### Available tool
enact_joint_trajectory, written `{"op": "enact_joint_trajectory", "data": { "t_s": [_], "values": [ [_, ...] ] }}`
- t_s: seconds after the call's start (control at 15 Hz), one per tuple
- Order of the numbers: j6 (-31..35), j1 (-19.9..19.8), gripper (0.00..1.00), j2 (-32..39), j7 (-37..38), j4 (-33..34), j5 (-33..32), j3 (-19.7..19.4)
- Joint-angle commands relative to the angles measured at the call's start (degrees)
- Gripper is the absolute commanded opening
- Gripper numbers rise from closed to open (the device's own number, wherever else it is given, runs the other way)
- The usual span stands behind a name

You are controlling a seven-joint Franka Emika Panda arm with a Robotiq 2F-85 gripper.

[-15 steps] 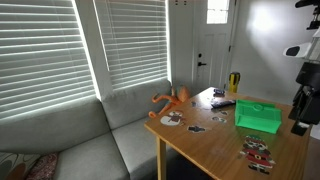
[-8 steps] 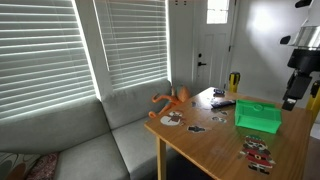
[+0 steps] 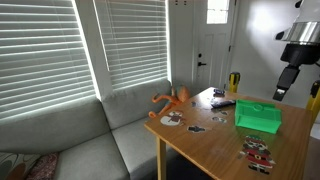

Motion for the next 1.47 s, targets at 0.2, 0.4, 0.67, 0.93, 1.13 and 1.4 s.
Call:
{"op": "enact_joint_trajectory", "data": {
  "t_s": [0.2,0.4,0.67,0.93,1.13,1.4],
  "values": [
    [-1.12,-0.32,1.00,5.21,-8.01,2.82,-1.43,-4.22],
    [-0.76,-0.49,1.00,8.94,-15.10,4.93,-1.72,-7.72],
    [-1.65,0.06,1.00,12.92,-25.92,8.20,-0.74,-11.54],
    [-2.37,0.22,1.00,15.52,-35.61,8.89,1.57,-14.22],
    [-2.04,-0.25,1.00,17.82,-40.98,9.09,4.07,-15.48],
    [-3.50,-0.85,1.00,20.68,-46.59,10.40,9.92,-16.87]
  ]
}}
